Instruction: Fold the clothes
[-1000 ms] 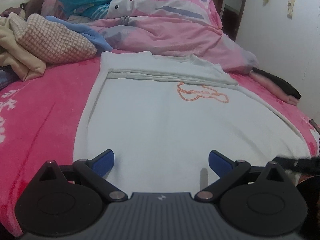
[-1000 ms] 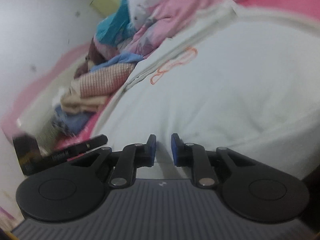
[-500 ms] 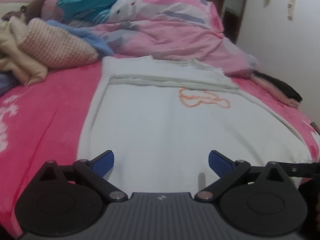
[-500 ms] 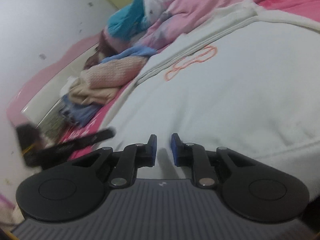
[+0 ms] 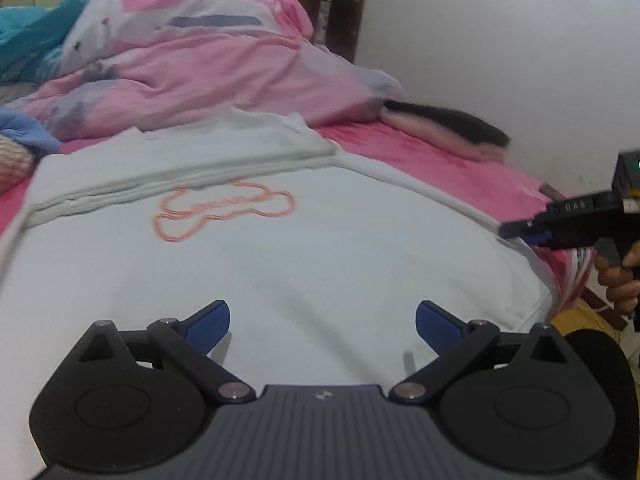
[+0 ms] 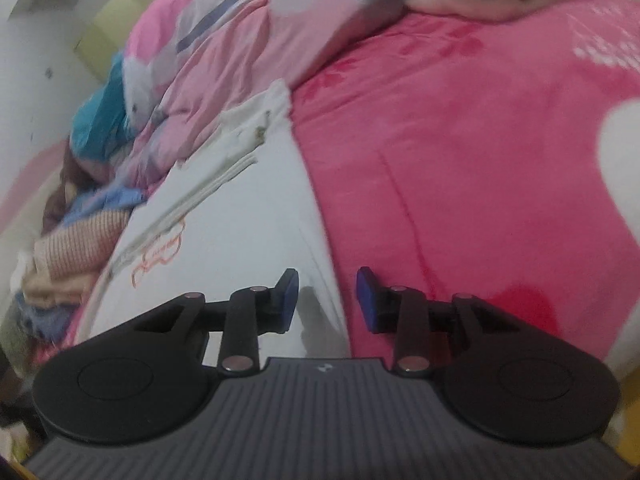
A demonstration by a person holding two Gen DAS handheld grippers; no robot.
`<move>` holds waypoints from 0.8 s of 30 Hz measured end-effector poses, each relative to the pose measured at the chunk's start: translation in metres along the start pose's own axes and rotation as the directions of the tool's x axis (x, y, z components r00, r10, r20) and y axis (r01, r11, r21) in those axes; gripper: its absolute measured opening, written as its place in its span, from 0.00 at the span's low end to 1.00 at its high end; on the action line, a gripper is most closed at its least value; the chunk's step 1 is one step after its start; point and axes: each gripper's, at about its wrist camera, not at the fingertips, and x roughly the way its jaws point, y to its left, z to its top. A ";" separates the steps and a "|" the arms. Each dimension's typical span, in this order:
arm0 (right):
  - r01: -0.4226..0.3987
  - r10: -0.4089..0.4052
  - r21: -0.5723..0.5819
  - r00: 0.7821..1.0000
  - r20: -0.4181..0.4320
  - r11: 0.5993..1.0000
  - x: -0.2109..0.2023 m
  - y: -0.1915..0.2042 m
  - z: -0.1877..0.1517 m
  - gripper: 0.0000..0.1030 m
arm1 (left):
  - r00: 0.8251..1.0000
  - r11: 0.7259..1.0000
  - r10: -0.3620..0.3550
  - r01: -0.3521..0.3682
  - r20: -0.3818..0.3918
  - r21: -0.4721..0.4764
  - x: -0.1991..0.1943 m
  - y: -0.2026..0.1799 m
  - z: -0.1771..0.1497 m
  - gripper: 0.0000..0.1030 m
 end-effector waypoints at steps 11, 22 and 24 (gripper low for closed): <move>0.155 -0.152 -0.330 0.988 0.036 0.931 -0.006 0.059 -0.016 0.04 | 1.000 1.000 0.007 -0.007 -0.018 0.016 0.013 -0.011 -0.005 0.97; 0.367 -0.347 -0.444 0.929 0.129 0.817 0.004 0.061 -0.026 0.04 | 1.000 1.000 0.015 -0.014 -0.017 0.023 0.014 -0.008 -0.005 0.97; 0.340 -0.318 -0.395 0.940 0.124 0.853 -0.001 0.055 -0.024 0.04 | 1.000 0.999 0.017 -0.016 -0.016 0.027 0.013 -0.009 -0.006 0.97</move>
